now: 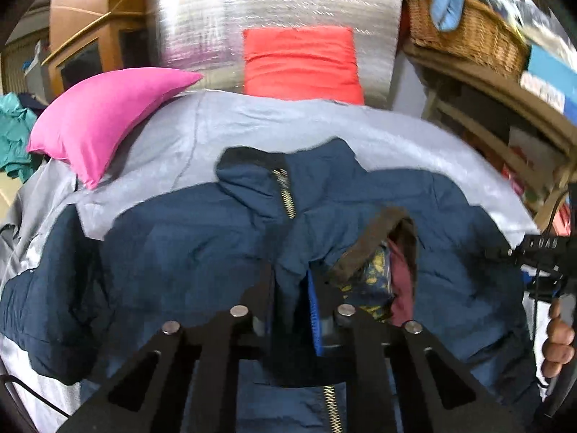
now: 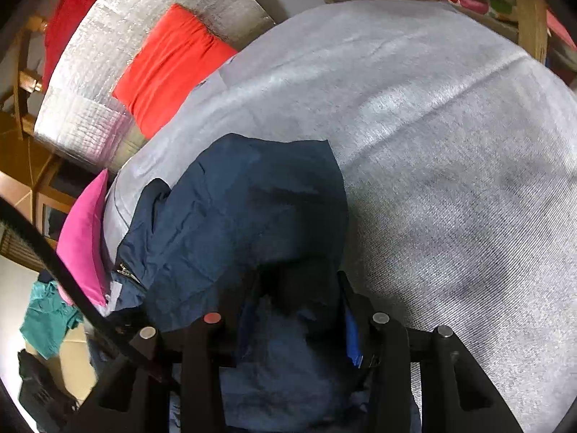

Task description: Fold large clothes

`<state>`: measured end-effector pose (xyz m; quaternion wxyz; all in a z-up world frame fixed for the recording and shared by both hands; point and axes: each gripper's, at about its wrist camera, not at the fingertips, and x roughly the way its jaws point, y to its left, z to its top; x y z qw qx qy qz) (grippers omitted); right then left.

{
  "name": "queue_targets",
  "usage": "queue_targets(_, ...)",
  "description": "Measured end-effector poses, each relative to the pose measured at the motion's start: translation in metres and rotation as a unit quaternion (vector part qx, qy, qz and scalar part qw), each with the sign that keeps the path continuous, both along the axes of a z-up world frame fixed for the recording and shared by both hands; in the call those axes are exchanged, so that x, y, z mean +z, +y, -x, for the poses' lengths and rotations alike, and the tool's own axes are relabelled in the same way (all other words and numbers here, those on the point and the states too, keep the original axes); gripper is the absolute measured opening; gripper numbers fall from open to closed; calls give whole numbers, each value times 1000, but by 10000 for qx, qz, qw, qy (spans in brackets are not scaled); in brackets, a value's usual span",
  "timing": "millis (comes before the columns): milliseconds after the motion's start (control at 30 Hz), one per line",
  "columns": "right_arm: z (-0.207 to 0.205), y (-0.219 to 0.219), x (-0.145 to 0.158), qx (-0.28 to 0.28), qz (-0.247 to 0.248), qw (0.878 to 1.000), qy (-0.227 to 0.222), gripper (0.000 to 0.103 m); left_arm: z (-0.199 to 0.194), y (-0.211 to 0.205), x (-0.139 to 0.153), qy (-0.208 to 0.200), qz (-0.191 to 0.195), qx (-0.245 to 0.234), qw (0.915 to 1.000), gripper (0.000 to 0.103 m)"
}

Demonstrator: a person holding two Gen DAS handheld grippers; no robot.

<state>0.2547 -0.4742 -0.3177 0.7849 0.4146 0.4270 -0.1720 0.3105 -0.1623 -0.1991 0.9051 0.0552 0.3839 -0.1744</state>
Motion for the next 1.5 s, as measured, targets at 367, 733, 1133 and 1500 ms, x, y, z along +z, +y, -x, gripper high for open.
queue_targets(367,-4,11,5,47,468,9989,92,42,-12,89,4,179,385,703,9966,7)
queue_targets(733,-5,15,13,-48,609,9981,113,43,-7,137,6,268,719,833,9936,6)
queue_targets(1133,14,38,58,164,1159,9884,-969,38,-30,125,-14,483,565,834,9937,81)
queue_targets(1500,-39,85,2,1503,813,9851,214,36,-56,91,-60,1111,-106,669,9915,33)
